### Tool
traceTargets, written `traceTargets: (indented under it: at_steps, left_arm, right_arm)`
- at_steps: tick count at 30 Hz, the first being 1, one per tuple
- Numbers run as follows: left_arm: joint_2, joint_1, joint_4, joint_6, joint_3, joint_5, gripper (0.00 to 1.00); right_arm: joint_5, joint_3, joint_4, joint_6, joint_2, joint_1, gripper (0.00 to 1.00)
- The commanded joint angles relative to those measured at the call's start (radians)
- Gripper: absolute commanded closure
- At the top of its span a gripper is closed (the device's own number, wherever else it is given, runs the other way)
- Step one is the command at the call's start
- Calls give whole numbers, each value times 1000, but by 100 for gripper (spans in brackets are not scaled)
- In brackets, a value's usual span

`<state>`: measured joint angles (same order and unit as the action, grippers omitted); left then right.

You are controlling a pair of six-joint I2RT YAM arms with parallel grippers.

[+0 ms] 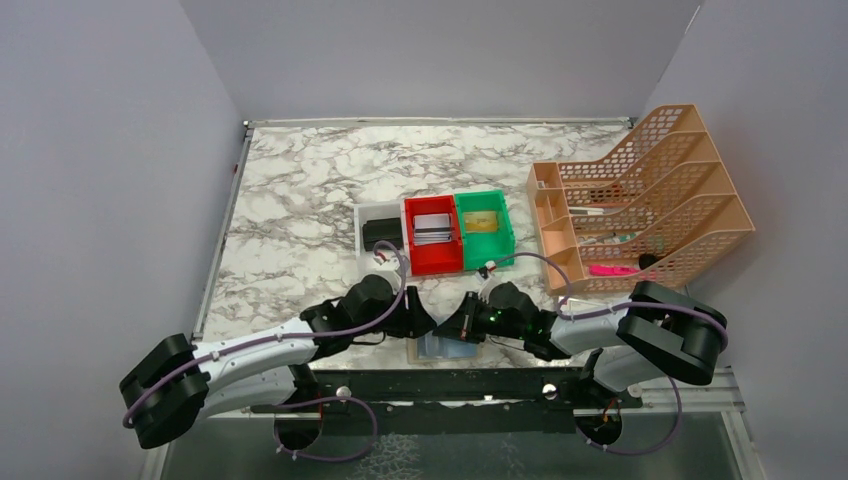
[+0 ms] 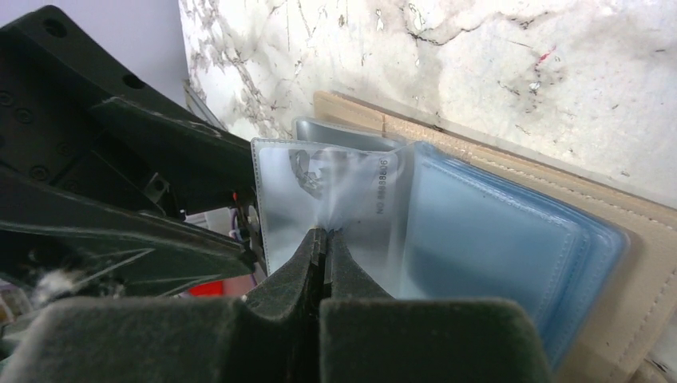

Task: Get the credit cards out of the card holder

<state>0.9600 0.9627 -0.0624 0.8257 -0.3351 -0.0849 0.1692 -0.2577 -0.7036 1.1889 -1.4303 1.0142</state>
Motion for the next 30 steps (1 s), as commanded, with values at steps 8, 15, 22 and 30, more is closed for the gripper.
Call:
traceTargets:
  at_steps: [8, 15, 22, 30]
  left_arm:
    - [102, 4, -199, 10, 17, -132, 55]
    - [197, 4, -233, 7, -3, -167, 57]
    - [229, 5, -241, -1, -32, -164, 58]
    - [322, 33, -267, -10, -96, -182, 58]
  right_arm:
    - [-33, 21, -37, 1, 22, -5, 96]
    - [-115, 4, 142, -31, 120, -5, 79]
    - [-314, -35, 550, -55, 308, -5, 69]
    - [-489, -17, 808, -38, 565, -5, 69]
